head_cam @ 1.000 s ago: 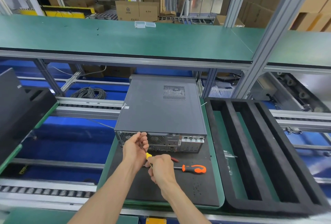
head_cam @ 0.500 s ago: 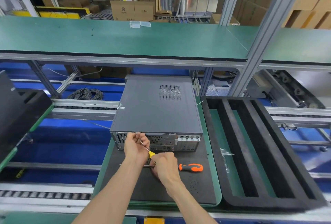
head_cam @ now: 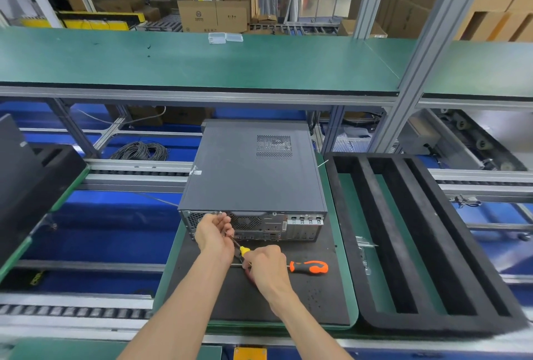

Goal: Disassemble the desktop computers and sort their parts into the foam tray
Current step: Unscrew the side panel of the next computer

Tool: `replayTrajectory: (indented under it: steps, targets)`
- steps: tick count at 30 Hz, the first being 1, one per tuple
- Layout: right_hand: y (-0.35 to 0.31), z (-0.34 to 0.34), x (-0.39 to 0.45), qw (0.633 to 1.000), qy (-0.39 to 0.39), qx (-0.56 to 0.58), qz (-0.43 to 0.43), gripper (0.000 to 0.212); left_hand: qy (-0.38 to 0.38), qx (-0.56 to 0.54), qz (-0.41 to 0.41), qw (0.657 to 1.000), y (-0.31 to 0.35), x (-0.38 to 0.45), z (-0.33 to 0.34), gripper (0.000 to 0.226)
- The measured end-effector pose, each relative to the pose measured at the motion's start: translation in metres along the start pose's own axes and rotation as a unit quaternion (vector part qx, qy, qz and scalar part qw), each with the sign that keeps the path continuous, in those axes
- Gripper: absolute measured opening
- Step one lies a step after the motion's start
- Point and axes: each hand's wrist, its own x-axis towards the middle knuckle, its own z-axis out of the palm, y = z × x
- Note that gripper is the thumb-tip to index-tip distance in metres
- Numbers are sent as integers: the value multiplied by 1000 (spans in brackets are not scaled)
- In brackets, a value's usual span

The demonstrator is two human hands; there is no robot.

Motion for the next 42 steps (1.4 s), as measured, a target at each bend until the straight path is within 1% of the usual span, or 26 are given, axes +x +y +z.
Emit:
replayTrajectory:
  steps: [4, 10, 12, 16, 17, 18, 20, 23, 25, 26, 28, 29, 32, 34, 36, 37, 39, 40, 41, 42]
  targets:
    - [0, -1, 0, 1000, -5, 2, 3, 37, -15, 21, 22, 999, -2, 0, 1, 14]
    - [-1, -3, 0, 1000, -14, -15, 1, 31, -39, 7, 18, 999, -2, -1, -7, 21]
    - [1, -3, 1, 1000, -14, -26, 3, 32, -28, -14, 18, 999, -2, -2, -9, 25]
    - [8, -7, 5, 997, -24, -69, 3, 42, 23, -54, 17, 998, 0, 4, -13, 24]
    - [10, -9, 6, 997, -25, -77, 1, 41, 25, -59, 17, 998, 0, 6, -16, 24]
    - [12, -11, 6, 997, -26, -78, -3, 36, 19, -62, 15, 998, 0, 7, -19, 23]
    - [16, -19, 9, 995, -29, -94, -17, 19, -8, -57, 5, 998, -1, 8, -26, 23]
    - [29, -36, 18, 988, -3, -147, -51, 14, -66, -49, -40, 996, -2, 13, -37, 35]
    - [38, -52, 28, 975, 23, -206, -79, 12, -105, -49, -74, 990, -1, 15, -40, 44]
    - [43, -59, 34, 963, 29, -252, -93, 14, -128, -47, -90, 987, -1, 14, -40, 40]
    - [53, -71, 47, 932, 22, -344, -114, 25, -170, -37, -124, 977, -2, 11, -39, 21]
    - [58, -73, 54, 920, 16, -372, -123, 28, -192, -34, -138, 971, -3, 10, -39, 22]
    - [66, -72, 64, 906, -14, -399, -140, 33, -266, -49, -191, 944, -9, 8, -44, 55]
    - [69, -67, 68, 901, -26, -405, -154, 35, -303, -46, -196, 932, -13, 7, -48, 70]
    - [71, -63, 71, 893, -32, -415, -169, 36, -313, -46, -193, 929, -18, 5, -50, 75]
    - [73, -62, 73, 889, -36, -422, -173, 37, -315, -51, -195, 927, -21, 5, -50, 73]
    - [75, -63, 76, 883, -40, -432, -177, 37, -310, -41, -196, 929, -28, 2, -47, 58]
    - [76, -63, 76, 885, -34, -428, -179, 37, -305, -25, -193, 932, -32, -1, -44, 51]
    - [76, -64, 76, 893, -20, -411, -182, 36, -300, -7, -187, 935, -37, -4, -40, 48]
    - [75, -65, 74, 911, 7, -370, -180, 33, -295, 11, -182, 938, -42, -8, -35, 48]
